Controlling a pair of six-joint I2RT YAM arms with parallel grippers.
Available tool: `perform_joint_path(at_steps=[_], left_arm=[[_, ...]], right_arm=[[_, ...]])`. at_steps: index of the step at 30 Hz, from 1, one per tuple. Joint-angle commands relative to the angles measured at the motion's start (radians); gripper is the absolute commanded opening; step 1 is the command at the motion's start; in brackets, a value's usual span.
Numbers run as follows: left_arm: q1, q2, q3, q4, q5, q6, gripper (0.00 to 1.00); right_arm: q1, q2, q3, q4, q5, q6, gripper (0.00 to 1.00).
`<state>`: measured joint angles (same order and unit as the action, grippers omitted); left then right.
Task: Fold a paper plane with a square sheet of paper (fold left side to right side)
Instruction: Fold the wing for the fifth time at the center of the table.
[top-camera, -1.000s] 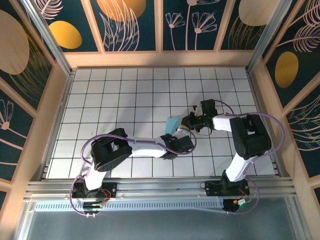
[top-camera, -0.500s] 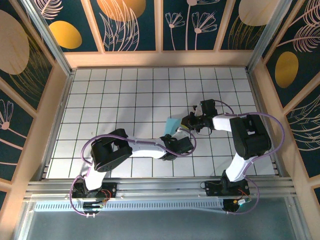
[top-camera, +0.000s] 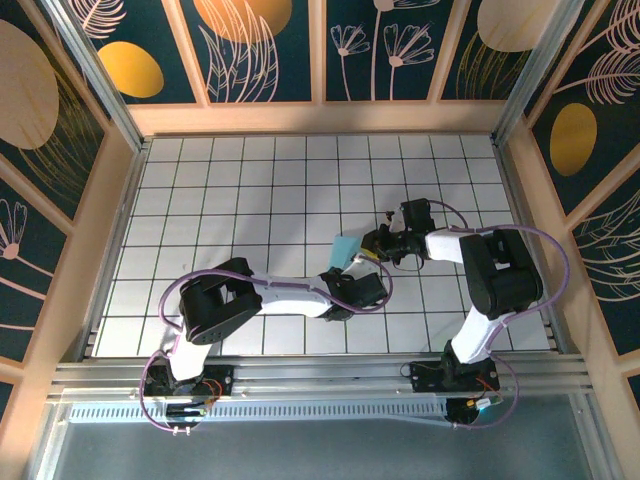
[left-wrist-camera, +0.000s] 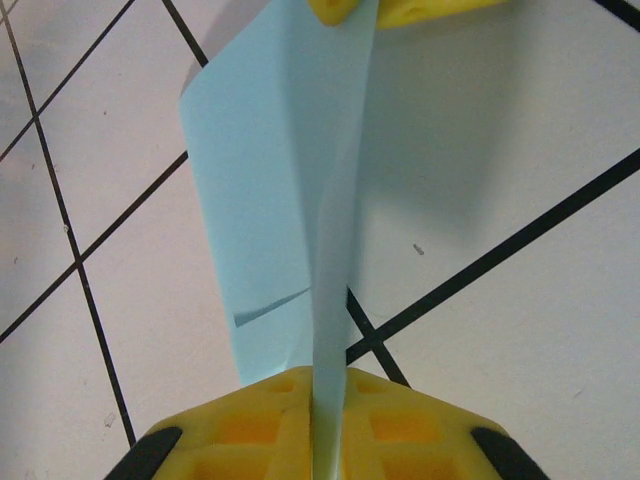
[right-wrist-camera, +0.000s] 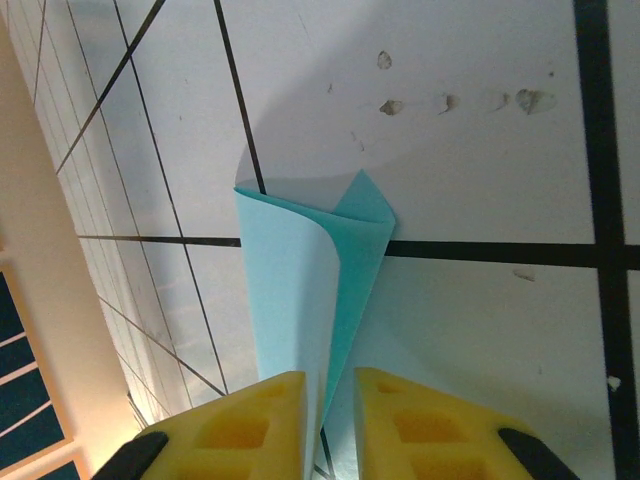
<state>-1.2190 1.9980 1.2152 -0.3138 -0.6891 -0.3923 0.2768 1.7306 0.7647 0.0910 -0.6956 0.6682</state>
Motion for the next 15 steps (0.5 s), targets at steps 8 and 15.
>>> perform_joint_path(at_steps=[8, 15], left_arm=[[-0.006, -0.033, -0.011, 0.048, 0.076, 0.026, 0.05], [0.008, -0.032, -0.017, 0.086, 0.176, 0.023, 0.01]], right_arm=[[-0.028, -0.079, 0.006, -0.036, 0.046, -0.014, 0.37], [-0.098, -0.185, -0.006, -0.118, 0.096, -0.065, 0.44]])
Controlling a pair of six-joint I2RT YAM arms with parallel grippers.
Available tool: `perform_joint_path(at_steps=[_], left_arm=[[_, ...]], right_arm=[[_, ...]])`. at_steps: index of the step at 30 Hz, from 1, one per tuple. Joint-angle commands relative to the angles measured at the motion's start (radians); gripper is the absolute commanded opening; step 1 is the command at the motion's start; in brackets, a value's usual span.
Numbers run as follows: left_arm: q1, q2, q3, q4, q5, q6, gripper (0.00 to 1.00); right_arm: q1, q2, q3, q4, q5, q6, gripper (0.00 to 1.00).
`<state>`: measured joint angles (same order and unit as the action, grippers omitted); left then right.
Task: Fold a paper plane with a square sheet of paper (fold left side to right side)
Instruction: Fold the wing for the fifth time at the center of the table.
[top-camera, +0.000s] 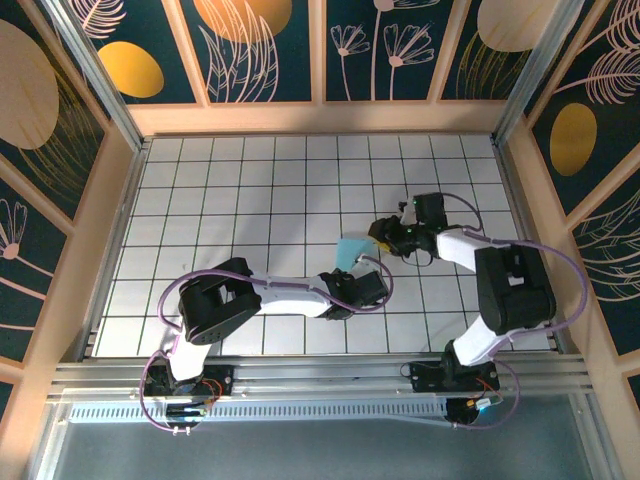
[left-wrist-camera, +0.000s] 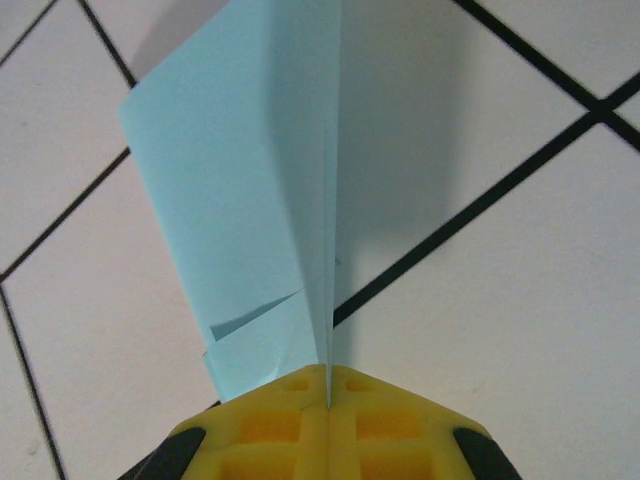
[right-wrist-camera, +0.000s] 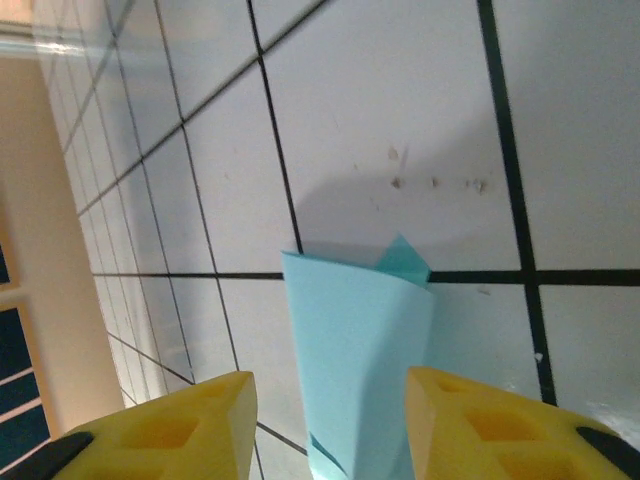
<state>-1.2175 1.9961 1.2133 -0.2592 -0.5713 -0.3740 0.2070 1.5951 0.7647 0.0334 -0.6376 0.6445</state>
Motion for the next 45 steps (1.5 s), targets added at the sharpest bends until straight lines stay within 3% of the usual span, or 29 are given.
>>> perform_joint_path(at_steps=[1, 9, 22, 28, 37, 45], left_arm=[[0.014, -0.035, -0.023, 0.044, 0.078, 0.002, 0.01], [0.132, -0.136, -0.139, 0.201, 0.371, -0.032, 0.00], [0.355, -0.199, -0.358, 0.519, 0.863, -0.156, 0.00], [0.416, -0.162, -0.398, 0.649, 1.025, -0.252, 0.00], [0.474, -0.109, -0.458, 0.856, 1.145, -0.423, 0.00], [0.477, -0.051, -0.490, 1.011, 1.169, -0.568, 0.00]], right_arm=[[-0.040, -0.064, -0.010, -0.075, 0.044, -0.052, 0.45], [-0.108, -0.125, -0.042, -0.141, 0.064, -0.115, 0.47], [-0.104, -0.125, -0.098, -0.057, -0.008, -0.102, 0.47], [-0.073, -0.107, -0.106, -0.008, -0.032, -0.086, 0.47], [-0.002, -0.066, -0.117, 0.081, -0.056, -0.049, 0.47], [0.067, -0.066, -0.141, 0.129, 0.047, 0.047, 0.46]])
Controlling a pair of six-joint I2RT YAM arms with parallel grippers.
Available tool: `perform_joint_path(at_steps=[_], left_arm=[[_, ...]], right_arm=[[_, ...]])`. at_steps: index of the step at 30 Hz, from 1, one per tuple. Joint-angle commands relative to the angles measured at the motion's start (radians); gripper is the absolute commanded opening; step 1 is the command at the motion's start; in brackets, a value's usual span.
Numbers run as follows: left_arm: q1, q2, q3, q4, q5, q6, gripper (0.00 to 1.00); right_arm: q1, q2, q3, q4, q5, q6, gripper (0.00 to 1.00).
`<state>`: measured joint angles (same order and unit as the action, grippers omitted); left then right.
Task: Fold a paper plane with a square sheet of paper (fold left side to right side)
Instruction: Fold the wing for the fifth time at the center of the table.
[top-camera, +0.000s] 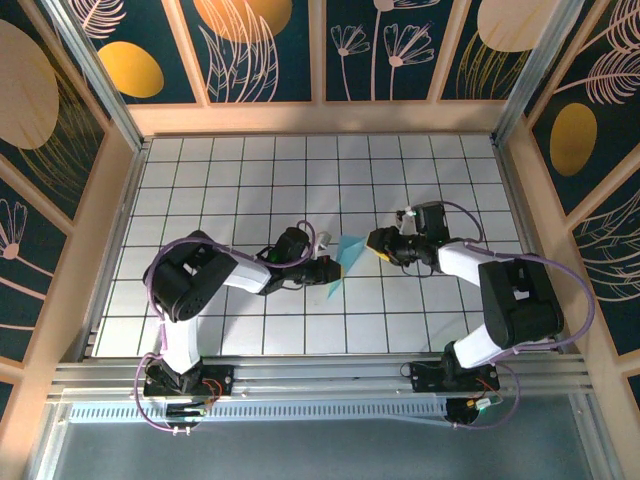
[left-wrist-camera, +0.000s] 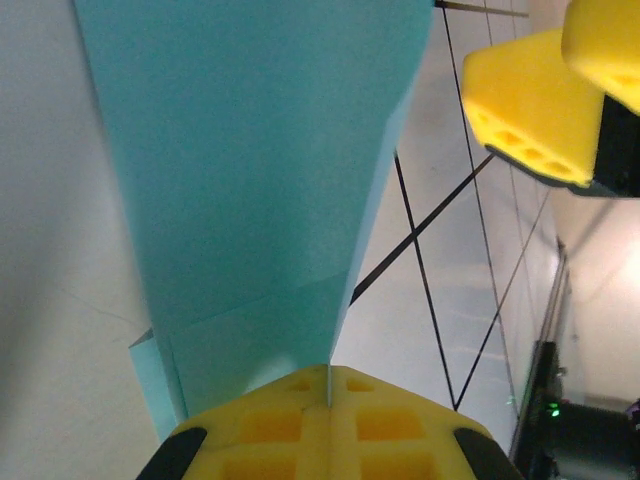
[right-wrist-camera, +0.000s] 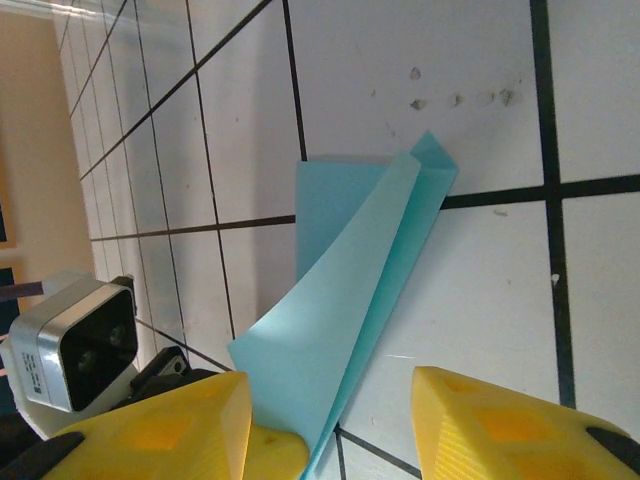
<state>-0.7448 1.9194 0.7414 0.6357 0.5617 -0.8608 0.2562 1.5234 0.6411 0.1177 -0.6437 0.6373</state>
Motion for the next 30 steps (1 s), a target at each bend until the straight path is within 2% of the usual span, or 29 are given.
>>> perform_joint_path(at_steps=[1, 15, 30], left_arm=[[0.005, 0.031, -0.023, 0.137, 0.036, -0.096, 0.00], [0.004, 0.103, -0.071, 0.384, 0.022, -0.280, 0.00], [0.007, 0.140, -0.071, 0.423, 0.034, -0.333, 0.00]], right_arm=[[0.024, 0.005, -0.021, 0.052, 0.064, 0.065, 0.46], [0.102, 0.045, -0.022, 0.127, 0.114, 0.133, 0.46], [0.140, 0.118, 0.029, 0.152, 0.133, 0.148, 0.42]])
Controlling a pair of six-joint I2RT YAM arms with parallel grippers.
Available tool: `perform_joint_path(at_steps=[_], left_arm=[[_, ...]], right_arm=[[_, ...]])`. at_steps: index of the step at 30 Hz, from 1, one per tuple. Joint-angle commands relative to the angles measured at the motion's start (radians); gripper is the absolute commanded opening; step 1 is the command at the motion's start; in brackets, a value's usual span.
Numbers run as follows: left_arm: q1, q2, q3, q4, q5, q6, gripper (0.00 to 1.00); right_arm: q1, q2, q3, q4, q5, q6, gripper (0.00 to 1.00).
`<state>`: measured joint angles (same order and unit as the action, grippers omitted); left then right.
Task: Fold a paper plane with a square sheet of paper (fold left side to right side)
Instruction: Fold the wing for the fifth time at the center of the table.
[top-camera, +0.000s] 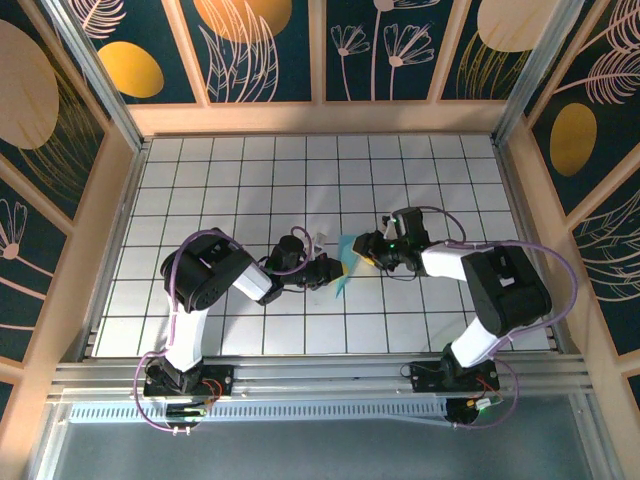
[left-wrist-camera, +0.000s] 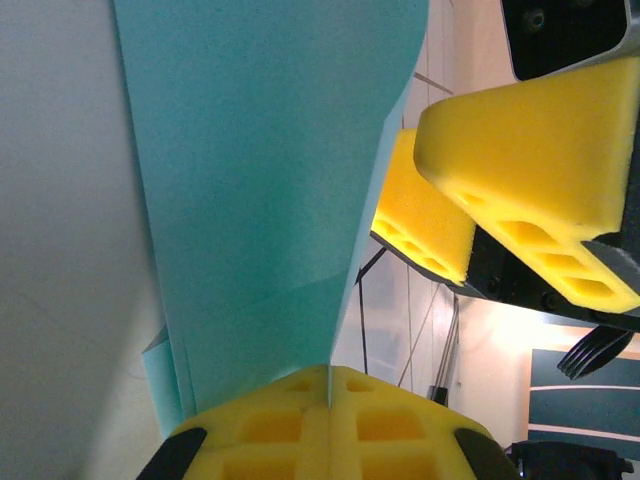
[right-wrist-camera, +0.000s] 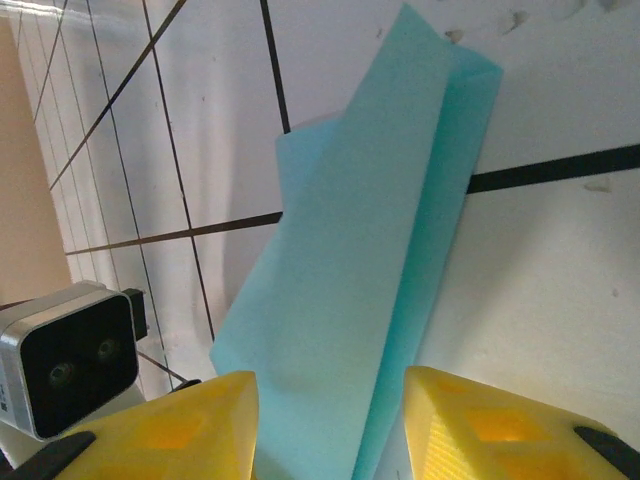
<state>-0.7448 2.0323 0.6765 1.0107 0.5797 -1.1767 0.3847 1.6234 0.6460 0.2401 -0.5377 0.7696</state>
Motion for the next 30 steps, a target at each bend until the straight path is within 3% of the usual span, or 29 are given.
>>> perform_joint_path(at_steps=[1, 16, 30], left_arm=[[0.007, 0.029, -0.006, 0.048, 0.015, -0.019, 0.00], [0.009, 0.042, -0.008, 0.048, 0.013, -0.031, 0.00], [0.028, -0.076, -0.045, -0.072, -0.038, 0.045, 0.28]], right_arm=[[0.013, 0.018, 0.026, 0.030, 0.028, 0.016, 0.42], [0.034, 0.072, 0.053, 0.008, 0.043, 0.011, 0.42], [0.048, 0.114, 0.068, -0.070, 0.102, -0.023, 0.40]])
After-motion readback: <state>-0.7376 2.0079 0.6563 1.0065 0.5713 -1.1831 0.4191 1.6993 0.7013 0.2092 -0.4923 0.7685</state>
